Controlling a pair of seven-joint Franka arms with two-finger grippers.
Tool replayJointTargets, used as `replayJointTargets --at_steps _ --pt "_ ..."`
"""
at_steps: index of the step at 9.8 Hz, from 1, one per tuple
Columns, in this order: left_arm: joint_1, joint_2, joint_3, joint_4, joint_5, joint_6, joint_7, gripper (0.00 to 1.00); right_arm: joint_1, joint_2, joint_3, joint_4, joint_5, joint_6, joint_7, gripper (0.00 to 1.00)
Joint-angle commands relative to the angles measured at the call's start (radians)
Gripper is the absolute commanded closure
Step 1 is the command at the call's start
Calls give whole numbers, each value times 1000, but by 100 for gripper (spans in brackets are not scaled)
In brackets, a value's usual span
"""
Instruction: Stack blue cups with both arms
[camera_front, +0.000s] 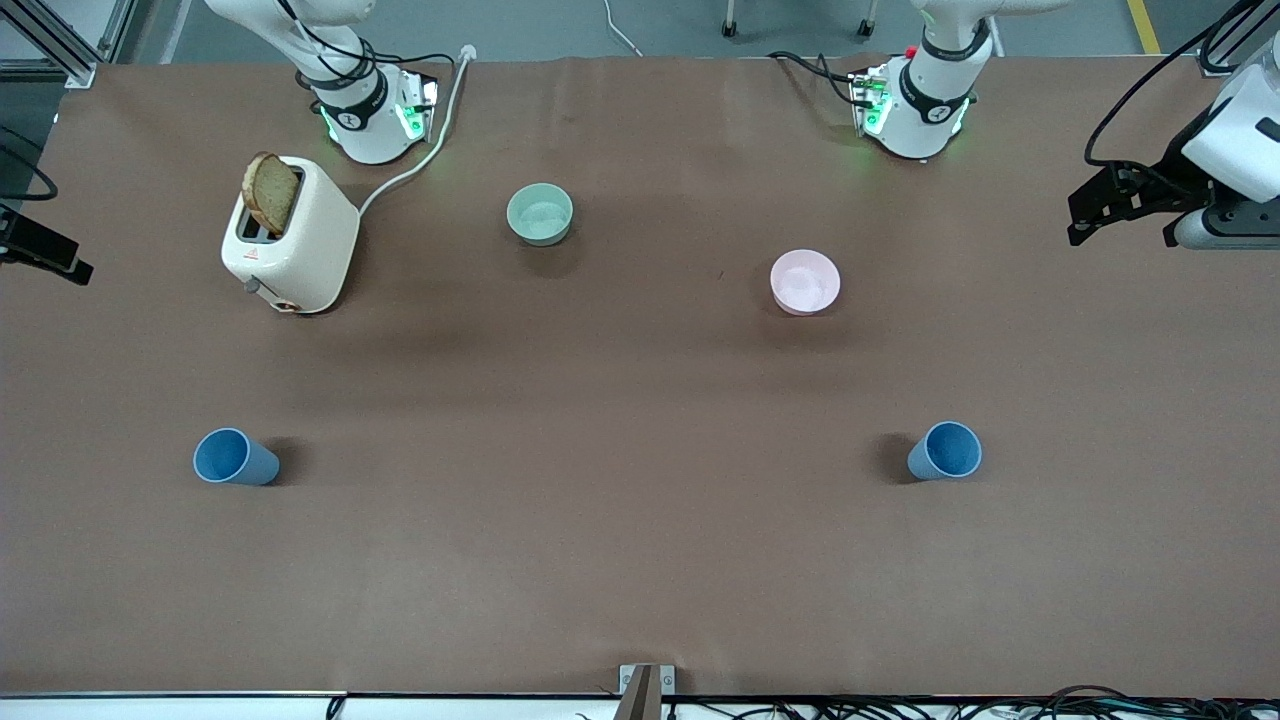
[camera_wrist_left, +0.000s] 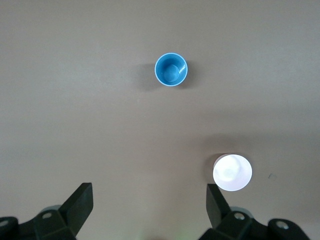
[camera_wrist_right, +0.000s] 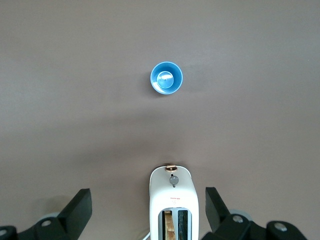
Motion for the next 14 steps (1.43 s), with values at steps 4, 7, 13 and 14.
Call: replayJointTargets --at_steps 4,7,13,14 --pt "5 55 6 68 6 -17 18 0 -4 -12 -6 -17 17 -4 -16 0" --pt "-1 109 8 60 10 21 -25 0 -7 31 -9 -14 11 40 -19 0" --pt "9 383 8 -57 22 367 -68 0 -84 330 -7 -70 14 423 -176 0" --pt "15 407 9 -99 24 457 -67 0 -87 347 -7 -126 16 518 -189 0"
